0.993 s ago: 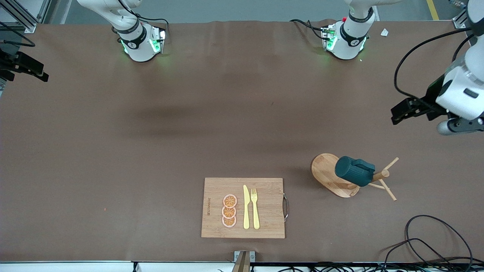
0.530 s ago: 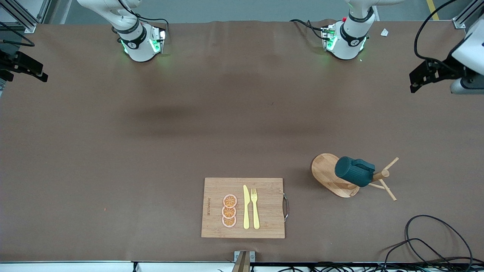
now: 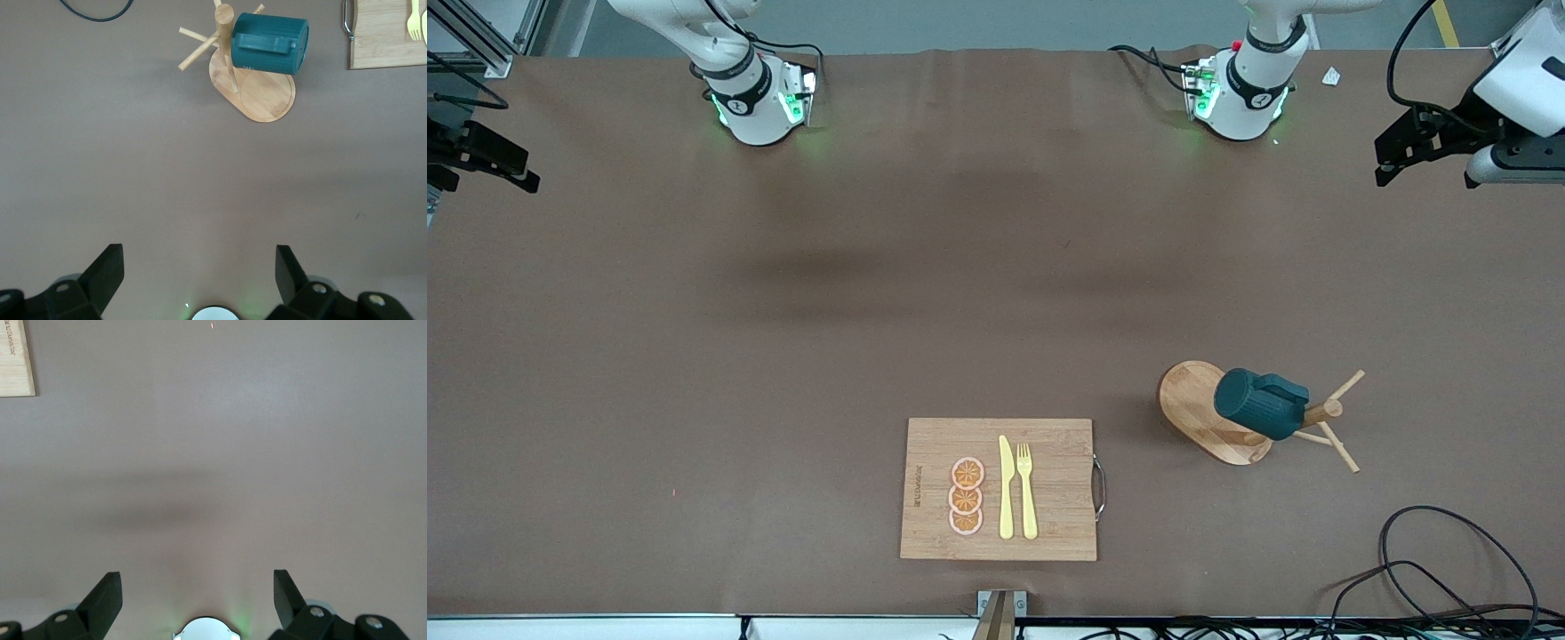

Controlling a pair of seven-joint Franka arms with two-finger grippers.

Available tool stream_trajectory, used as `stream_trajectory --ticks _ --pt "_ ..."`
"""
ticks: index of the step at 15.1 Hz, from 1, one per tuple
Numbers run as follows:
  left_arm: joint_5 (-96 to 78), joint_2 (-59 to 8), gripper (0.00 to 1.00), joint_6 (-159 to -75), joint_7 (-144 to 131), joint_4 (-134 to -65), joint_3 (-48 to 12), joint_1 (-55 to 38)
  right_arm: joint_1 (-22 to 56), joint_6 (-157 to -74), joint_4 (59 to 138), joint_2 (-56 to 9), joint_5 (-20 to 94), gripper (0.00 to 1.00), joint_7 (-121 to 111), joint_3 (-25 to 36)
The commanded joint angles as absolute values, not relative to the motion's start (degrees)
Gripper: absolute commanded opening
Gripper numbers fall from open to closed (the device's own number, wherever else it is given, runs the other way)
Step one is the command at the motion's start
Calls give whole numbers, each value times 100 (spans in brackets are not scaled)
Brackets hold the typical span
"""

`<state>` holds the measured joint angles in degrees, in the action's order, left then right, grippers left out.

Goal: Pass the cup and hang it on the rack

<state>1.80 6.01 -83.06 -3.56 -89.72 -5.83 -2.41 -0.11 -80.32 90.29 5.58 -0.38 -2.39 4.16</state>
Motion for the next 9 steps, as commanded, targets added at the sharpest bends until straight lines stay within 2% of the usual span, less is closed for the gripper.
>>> stream_trajectory --ticks 1,3,9 --pt "106 1036 100 -8533 -378 -9490 -589 -237 -18 -8025 9088 668 -114 100 -290 387" --pt "97 1204 100 -8613 -361 -9694 -571 -229 -18 -8024 9088 668 -123 100 -290 387" --pt "97 994 100 -8569 -334 -9422 -545 -237 -18 -8024 9088 668 -123 100 -290 387"
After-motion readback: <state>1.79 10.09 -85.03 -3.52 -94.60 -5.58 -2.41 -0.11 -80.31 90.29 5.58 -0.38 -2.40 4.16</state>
